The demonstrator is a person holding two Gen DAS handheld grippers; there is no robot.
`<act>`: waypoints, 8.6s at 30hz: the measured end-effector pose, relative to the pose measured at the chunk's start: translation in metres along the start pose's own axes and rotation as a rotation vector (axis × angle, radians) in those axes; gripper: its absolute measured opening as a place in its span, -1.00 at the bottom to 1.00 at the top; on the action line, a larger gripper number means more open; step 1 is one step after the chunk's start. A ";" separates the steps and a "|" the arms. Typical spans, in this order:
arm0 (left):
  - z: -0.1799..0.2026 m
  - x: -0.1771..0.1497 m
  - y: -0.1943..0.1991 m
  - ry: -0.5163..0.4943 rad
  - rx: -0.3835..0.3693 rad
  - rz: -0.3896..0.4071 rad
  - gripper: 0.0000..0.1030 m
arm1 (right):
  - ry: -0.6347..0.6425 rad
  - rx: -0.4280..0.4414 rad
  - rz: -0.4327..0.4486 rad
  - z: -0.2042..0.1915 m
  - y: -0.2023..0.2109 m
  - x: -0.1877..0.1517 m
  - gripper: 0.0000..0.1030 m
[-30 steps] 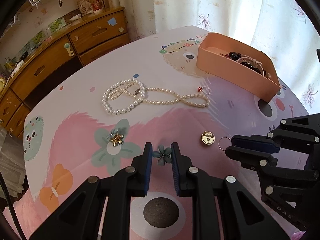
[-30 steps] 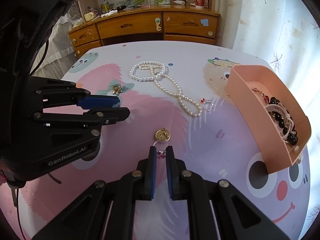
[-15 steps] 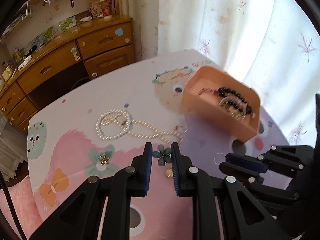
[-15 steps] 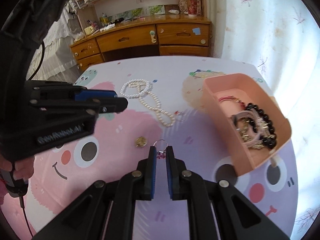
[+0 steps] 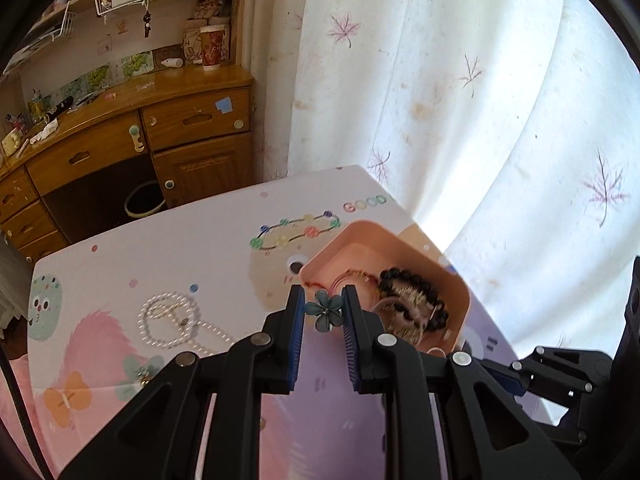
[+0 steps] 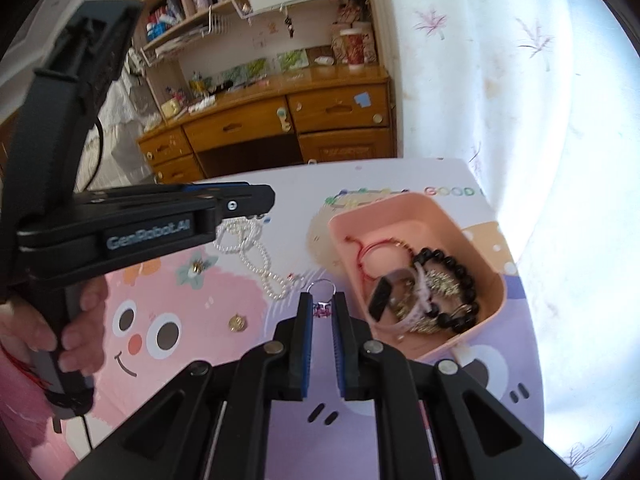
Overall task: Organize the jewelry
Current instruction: 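Carry the brooch and pendant into the pink box and release both, then lift both tools out of the pink box, then move the left tool to the green flower brooch while the right tool approaches the gold round charm, then grasp the green flower brooch with the left tool while the right tool grasps the gold charm, then carry the brooch and gold charm into the pink box and open both tools, then move both tools out of the box toward the pearl strands, then grasp the pearl bracelet with the left tool while the right tool grasps the pearl necklace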
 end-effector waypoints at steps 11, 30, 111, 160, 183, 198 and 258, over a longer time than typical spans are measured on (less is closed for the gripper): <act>0.024 0.022 -0.041 0.045 -0.037 0.041 -0.68 | -0.014 0.015 0.008 0.046 -0.006 0.000 -0.82; 0.028 0.019 -0.077 0.096 -0.038 -0.042 0.25 | -0.061 0.012 -0.047 0.075 -0.029 0.001 -0.37; -0.197 -0.117 -0.011 0.235 0.106 0.048 -0.64 | 0.326 -0.047 -0.205 -0.150 -0.117 -0.045 -0.62; 0.017 -0.059 -0.022 0.098 -0.111 0.143 -0.64 | 0.176 -0.106 0.000 0.024 -0.012 0.023 -0.62; 0.056 -0.045 -0.062 0.100 -0.125 0.058 0.25 | -0.045 -0.111 -0.090 0.102 -0.042 0.018 -0.48; -0.027 -0.061 -0.041 0.187 0.055 0.017 0.45 | -0.030 -0.014 -0.103 0.051 -0.053 0.022 -0.47; -0.182 -0.078 -0.055 0.099 -0.078 -0.092 -0.90 | 0.182 0.126 -0.212 -0.117 -0.174 0.021 -1.00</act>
Point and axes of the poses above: each gripper's, at about its wrist camera, not at the fingertips, and y roughly against the way its jaws point, z to its right, x to its top, the point moved 4 cm from there along -y, roughly the way its jaws point, and after that the axes turned 12 degrees about -x, right-handed, at the moved point
